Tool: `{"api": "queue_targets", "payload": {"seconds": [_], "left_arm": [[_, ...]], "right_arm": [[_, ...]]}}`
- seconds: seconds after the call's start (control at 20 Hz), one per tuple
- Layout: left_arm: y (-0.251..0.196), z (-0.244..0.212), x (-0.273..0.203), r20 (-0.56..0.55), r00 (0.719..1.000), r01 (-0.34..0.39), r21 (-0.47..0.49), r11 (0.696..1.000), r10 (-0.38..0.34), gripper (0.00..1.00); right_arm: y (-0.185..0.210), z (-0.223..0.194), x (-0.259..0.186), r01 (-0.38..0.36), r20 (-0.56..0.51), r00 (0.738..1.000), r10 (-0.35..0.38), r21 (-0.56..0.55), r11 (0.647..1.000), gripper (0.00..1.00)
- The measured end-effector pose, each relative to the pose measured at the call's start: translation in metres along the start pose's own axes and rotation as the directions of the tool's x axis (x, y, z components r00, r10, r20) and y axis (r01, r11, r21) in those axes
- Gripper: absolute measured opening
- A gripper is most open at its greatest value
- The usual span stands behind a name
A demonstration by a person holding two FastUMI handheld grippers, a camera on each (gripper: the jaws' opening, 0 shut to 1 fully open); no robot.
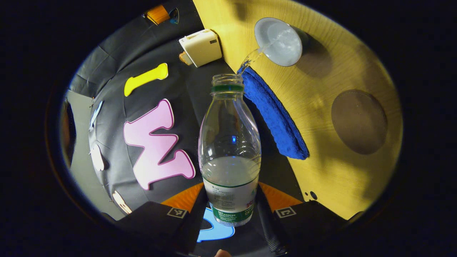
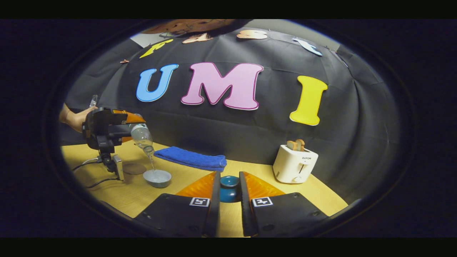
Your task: Open the teacup lid with one hand, grasp the water bottle and pour water into the teacup with the other hand; after pouring, place the water bottle on the coaster and then close the teacup lid.
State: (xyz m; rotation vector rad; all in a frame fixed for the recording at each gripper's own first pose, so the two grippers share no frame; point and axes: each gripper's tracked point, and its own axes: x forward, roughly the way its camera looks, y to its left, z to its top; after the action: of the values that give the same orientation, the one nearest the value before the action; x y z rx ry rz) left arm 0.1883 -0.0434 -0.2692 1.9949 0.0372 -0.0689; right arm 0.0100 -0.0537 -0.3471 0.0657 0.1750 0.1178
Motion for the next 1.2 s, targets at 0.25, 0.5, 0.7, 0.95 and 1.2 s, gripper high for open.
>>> {"api": "queue_targets", "payload": {"seconds": [0.25, 0.5, 0.7, 0.95, 1.2], "left_arm": [[0.006, 0.006, 0.004, 0.042, 0.999, -0.03, 0.05, 0.998, 0.028, 0.74], [0.021, 0.006, 0.008, 0.07, 0.994, -0.095, 0.091, 0.991, 0.089, 0.74], [0.02, 0.008, 0.008, 0.082, 0.992, -0.104, 0.106, 0.989, 0.096, 0.74], [0.02, 0.012, 0.009, 0.094, 0.991, -0.108, 0.105, 0.989, 0.098, 0.74], [0.025, 0.015, 0.01, 0.111, 0.988, -0.115, 0.103, 0.988, 0.104, 0.74]], "right_arm": [[0.003, 0.003, -0.001, -0.003, 0.013, 1.0, 0.003, -0.004, 1.0, 0.24], [0.001, 0.003, -0.003, 0.0, 0.009, 1.0, 0.0, -0.007, 1.0, 0.34], [-0.001, 0.006, -0.005, 0.009, 0.011, 1.0, -0.009, -0.01, 1.0, 0.34], [0.003, 0.005, -0.004, 0.006, 0.009, 1.0, -0.006, -0.027, 1.0, 0.34], [0.005, 0.004, -0.003, 0.005, 0.007, 1.0, -0.005, -0.035, 0.999, 0.32]]}}
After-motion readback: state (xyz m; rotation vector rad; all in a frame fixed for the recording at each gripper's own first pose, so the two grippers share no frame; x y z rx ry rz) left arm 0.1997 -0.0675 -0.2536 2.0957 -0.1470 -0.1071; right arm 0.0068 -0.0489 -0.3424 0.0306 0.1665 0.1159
